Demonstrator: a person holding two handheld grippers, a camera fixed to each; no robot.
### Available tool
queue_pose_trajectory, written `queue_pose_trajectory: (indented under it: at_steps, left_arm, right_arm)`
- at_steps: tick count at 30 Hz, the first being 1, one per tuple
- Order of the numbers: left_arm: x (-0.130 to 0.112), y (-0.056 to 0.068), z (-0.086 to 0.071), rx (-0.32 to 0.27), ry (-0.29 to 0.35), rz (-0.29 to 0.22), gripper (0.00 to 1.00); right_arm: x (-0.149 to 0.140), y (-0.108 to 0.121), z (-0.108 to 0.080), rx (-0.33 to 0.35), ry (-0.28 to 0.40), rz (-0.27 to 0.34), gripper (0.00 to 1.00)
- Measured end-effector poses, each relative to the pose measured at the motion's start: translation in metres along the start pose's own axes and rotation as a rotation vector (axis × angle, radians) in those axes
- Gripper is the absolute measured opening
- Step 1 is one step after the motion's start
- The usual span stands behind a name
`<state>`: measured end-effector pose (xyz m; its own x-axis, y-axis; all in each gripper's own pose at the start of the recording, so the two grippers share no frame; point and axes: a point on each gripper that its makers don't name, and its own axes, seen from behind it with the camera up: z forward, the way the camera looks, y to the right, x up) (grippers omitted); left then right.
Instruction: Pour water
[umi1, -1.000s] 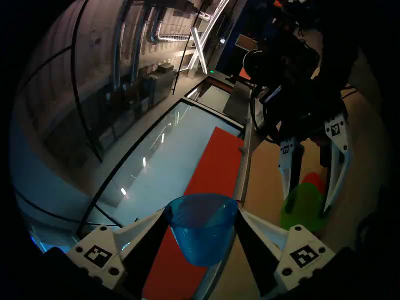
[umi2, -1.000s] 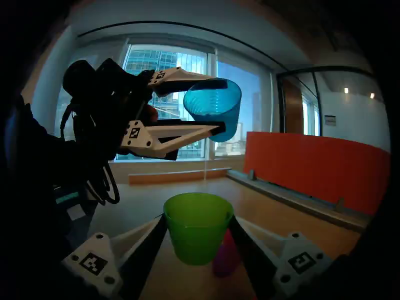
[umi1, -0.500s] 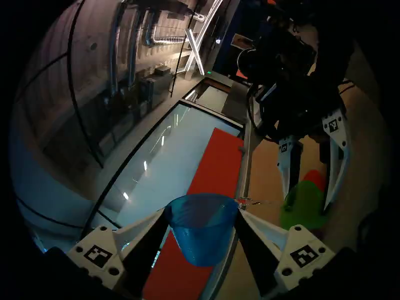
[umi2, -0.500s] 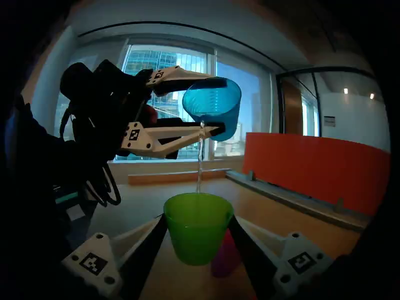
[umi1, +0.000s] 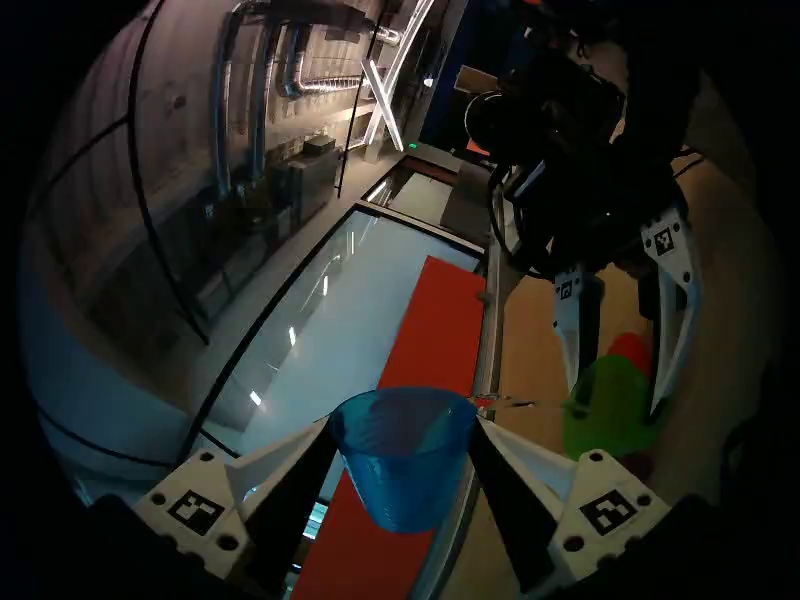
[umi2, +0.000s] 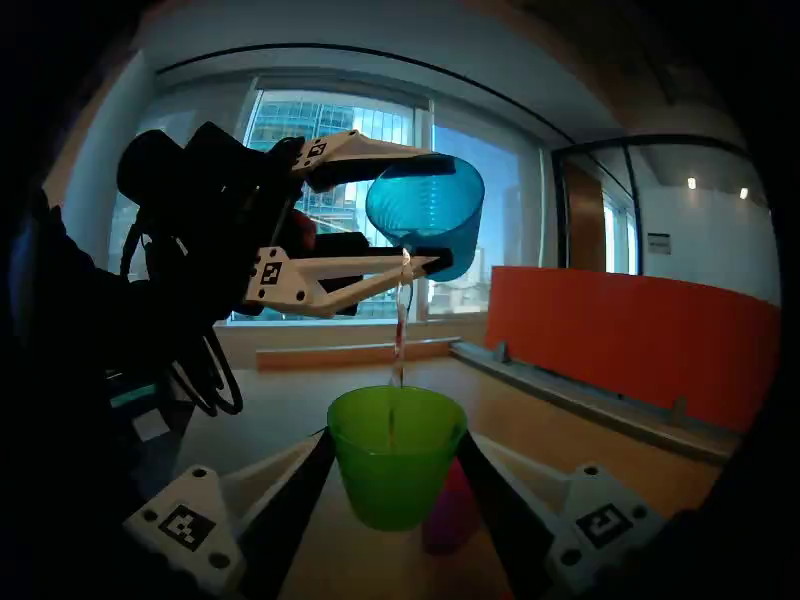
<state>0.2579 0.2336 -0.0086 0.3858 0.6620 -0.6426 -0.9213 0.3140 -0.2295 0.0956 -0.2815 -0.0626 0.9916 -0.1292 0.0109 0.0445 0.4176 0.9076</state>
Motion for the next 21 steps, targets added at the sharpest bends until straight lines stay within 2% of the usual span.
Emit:
queue_pose_trajectory:
  at_steps: [21]
  left_arm:
    - [-0.0030, -0.0018, 0.0002, 0.009, -0.015, 0.052, 0.88]
  right_arm:
    - [0.0021, -0.0029, 0.0002, 0.003, 0.003, -0.004, 0.89]
